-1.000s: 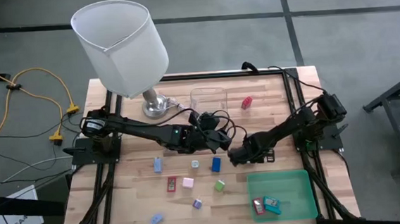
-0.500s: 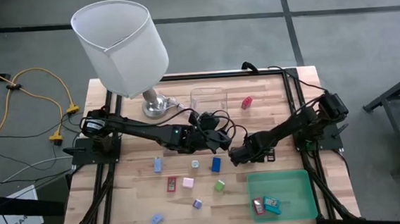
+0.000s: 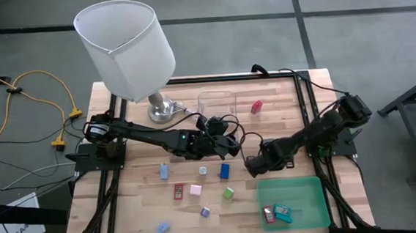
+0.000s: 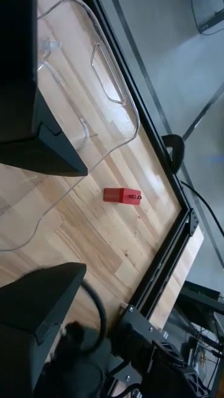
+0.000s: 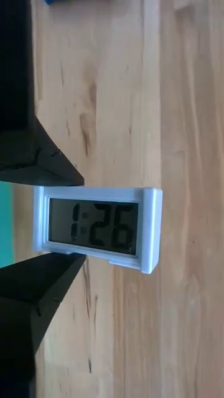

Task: Pick & Place Office items
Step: Put the white digital clock into the green bin

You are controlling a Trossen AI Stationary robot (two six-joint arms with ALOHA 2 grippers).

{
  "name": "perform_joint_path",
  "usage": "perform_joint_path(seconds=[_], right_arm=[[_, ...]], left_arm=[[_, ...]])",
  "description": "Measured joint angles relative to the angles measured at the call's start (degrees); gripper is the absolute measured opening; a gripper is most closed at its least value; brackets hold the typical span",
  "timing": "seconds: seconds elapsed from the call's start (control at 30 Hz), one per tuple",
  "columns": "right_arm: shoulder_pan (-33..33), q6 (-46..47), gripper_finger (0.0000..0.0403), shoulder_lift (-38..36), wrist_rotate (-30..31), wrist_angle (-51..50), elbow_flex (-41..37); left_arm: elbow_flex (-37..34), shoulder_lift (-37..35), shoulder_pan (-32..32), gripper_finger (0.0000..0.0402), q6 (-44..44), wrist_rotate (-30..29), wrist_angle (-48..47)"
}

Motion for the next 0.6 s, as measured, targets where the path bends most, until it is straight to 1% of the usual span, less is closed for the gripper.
perform_joint_path(seconds=[0.23, 0.33, 0.6], right_arm=[[3.64, 1.82, 0.0147, -5.51, 6.19, -1.97, -0.03], [4.94, 1.43, 0.0147, -7.48, 7.44, -2.25, -0.01], [9.02, 1.67, 0.0147, -11.62, 8.47, -3.95, -0.03]], left_arm=[[0.00, 0.02, 0.00, 0.0230, -0.02, -0.01, 0.00], [0.00, 0.02, 0.00, 0.0230, -0.01, 0.01, 0.00], [0.00, 0.02, 0.00, 0.0230, -0.01, -0.02, 0.00]])
